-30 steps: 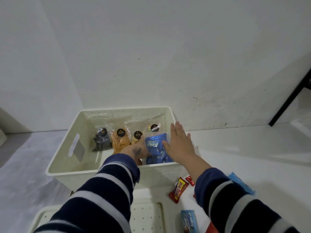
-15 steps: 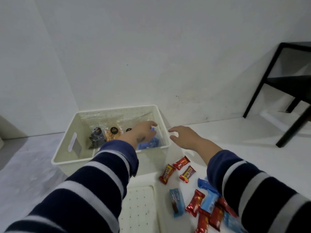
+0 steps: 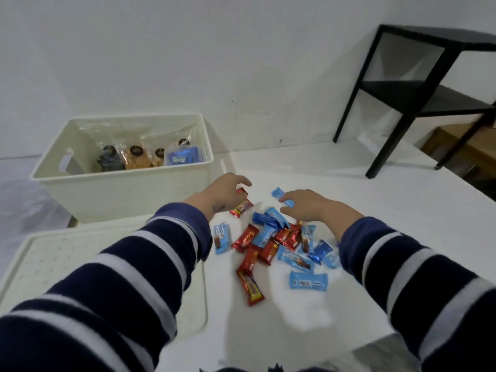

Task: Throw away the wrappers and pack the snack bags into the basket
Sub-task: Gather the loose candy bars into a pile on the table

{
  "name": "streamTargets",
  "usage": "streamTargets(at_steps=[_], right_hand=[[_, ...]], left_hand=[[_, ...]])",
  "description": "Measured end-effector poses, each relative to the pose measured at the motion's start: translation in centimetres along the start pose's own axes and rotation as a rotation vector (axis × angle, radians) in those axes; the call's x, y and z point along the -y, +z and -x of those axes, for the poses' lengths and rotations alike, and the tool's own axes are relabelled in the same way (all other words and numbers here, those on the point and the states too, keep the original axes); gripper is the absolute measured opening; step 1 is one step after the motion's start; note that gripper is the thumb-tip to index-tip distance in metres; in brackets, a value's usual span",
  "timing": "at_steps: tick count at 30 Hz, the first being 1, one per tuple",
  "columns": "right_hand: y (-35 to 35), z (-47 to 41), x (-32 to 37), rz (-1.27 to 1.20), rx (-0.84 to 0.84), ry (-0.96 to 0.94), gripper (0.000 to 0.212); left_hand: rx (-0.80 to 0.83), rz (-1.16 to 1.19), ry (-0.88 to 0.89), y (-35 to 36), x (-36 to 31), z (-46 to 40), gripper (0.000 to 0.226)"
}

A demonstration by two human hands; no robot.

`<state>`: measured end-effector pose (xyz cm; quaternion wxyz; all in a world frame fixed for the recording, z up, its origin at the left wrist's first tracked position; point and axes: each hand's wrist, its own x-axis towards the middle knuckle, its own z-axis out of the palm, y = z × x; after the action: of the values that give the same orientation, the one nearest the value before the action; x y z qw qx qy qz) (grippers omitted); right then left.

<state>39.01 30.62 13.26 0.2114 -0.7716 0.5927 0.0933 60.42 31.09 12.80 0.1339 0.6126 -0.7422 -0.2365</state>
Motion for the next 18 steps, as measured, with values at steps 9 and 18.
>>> streamTargets(at_steps=[9, 18], right_hand=[[8.7, 4.2, -9.5, 0.084, 0.068, -0.066, 0.074], [15.3, 3.2, -12.5, 0.223, -0.060, -0.184, 0.103]], left_hand=[[0.009, -0.059, -0.276, 12.7, -1.1, 5.2, 0.046], [-0.036, -0.148, -0.457, 20.9, -1.4, 9.2, 0.075]])
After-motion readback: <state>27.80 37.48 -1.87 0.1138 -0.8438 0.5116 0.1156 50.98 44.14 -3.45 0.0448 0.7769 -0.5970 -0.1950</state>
